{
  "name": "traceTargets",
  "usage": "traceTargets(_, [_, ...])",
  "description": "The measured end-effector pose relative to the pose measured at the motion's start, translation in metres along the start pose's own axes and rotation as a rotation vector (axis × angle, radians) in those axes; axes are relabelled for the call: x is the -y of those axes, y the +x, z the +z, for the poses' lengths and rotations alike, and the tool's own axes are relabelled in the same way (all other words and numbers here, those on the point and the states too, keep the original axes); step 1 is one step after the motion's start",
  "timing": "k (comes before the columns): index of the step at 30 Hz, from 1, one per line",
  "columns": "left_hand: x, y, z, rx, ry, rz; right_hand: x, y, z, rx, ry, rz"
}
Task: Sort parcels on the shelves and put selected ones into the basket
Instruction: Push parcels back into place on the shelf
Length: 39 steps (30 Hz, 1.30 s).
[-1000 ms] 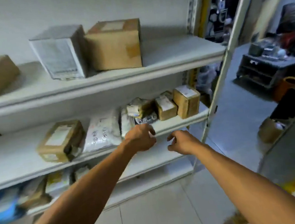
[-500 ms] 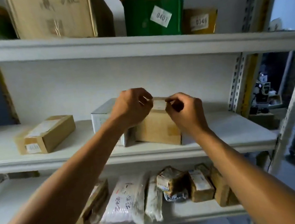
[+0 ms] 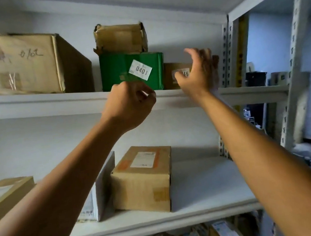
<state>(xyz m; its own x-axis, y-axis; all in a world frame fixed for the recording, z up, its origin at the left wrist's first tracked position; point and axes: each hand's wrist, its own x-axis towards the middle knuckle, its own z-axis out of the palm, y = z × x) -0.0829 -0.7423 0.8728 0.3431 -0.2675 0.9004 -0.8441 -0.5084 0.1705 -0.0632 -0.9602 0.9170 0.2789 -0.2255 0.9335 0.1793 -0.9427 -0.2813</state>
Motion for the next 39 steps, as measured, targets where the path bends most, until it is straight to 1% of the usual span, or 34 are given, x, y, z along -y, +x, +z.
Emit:
traceTargets(2, [-0.001,0.005,0.006,0.01,-0.023,-0.013,-0.012,0.022,0.006,0.281,-0.048,0.083])
traceTargets(4, [-0.002,0.008,0.012,0.025,-0.046,-0.038,-0.021,0.035,0.01,0.482,-0.008,0.153])
traceTargets(5, [-0.003,0.009,0.014,0.028,-0.055,-0.05,-0.024,0.038,0.012,0.518,0.027,0.176])
traceTargets(6, [-0.003,0.009,0.016,0.031,-0.062,-0.059,-0.024,0.038,0.012,0.507,0.056,0.202])
traceTargets(7, [-0.003,0.009,0.017,0.032,-0.065,-0.068,-0.023,0.038,0.014,0.464,0.075,0.223])
traceTargets(9, [-0.002,0.008,0.019,0.029,-0.084,-0.088,-0.018,0.034,0.012,0.322,0.07,0.231])
traceTargets(13, [-0.007,0.008,0.021,-0.001,-0.138,-0.105,-0.012,0.0,0.008,0.062,0.015,0.138])
traceTargets(16, [-0.016,0.014,0.023,-0.06,-0.193,-0.112,-0.012,-0.024,0.012,-0.119,0.037,0.122])
traceTargets(18, [-0.02,0.02,0.024,-0.111,-0.239,-0.139,-0.01,-0.027,0.014,-0.171,0.089,0.132])
traceTargets(20, [-0.02,0.022,0.027,-0.14,-0.275,-0.167,-0.006,-0.027,0.011,-0.137,0.172,0.16])
traceTargets(21, [-0.02,0.022,0.028,-0.145,-0.3,-0.187,-0.003,-0.027,0.007,-0.156,0.224,0.159])
traceTargets(22, [-0.02,0.021,0.029,-0.141,-0.342,-0.203,-0.001,-0.027,0.002,-0.217,0.254,0.139])
traceTargets(24, [-0.021,0.02,0.029,-0.104,-0.474,-0.202,0.005,-0.033,-0.012,-0.395,0.288,0.019])
traceTargets(25, [-0.024,0.021,0.026,-0.076,-0.572,-0.191,0.01,-0.041,-0.02,-0.445,0.326,-0.055])
traceTargets(26, [-0.028,0.023,0.021,-0.047,-0.697,-0.172,0.014,-0.048,-0.027,-0.443,0.384,-0.128])
traceTargets(27, [-0.031,0.026,0.017,-0.015,-0.826,-0.138,0.017,-0.057,-0.033,-0.377,0.442,-0.186])
traceTargets(28, [-0.033,0.027,0.013,0.027,-0.933,-0.099,0.019,-0.067,-0.038,-0.276,0.499,-0.216])
traceTargets(29, [-0.035,0.026,0.008,0.08,-0.992,-0.068,0.021,-0.076,-0.044,-0.175,0.554,-0.208])
traceTargets(30, [-0.037,0.023,0.004,0.142,-0.997,-0.051,0.02,-0.083,-0.051,-0.09,0.657,-0.156])
traceTargets(31, [-0.04,0.017,0.002,0.208,-0.967,-0.046,0.016,-0.087,-0.057,-0.02,0.839,-0.054])
traceTargets(32, [-0.042,0.01,0.0,0.257,-0.924,-0.037,0.013,-0.091,-0.065,0.046,1.098,0.141])
traceTargets(33, [-0.042,0.004,0.002,0.266,-0.884,-0.026,0.006,-0.094,-0.073,0.178,1.37,0.357])
traceTargets(34, [-0.042,0.0,0.004,0.245,-0.843,-0.007,0.0,-0.1,-0.08,0.387,1.63,0.491])
traceTargets(35, [-0.043,-0.004,0.007,0.219,-0.789,0.017,-0.008,-0.108,-0.083,0.534,1.784,0.573])
traceTargets(36, [-0.044,-0.006,0.01,0.206,-0.712,0.038,-0.015,-0.117,-0.084,0.616,1.835,0.653])
traceTargets(38, [-0.048,-0.01,0.015,0.211,-0.591,0.071,-0.027,-0.133,-0.076,0.784,1.931,0.7])
traceTargets(39, [-0.05,-0.012,0.016,0.215,-0.567,0.065,-0.029,-0.139,-0.075,0.801,1.942,0.761])
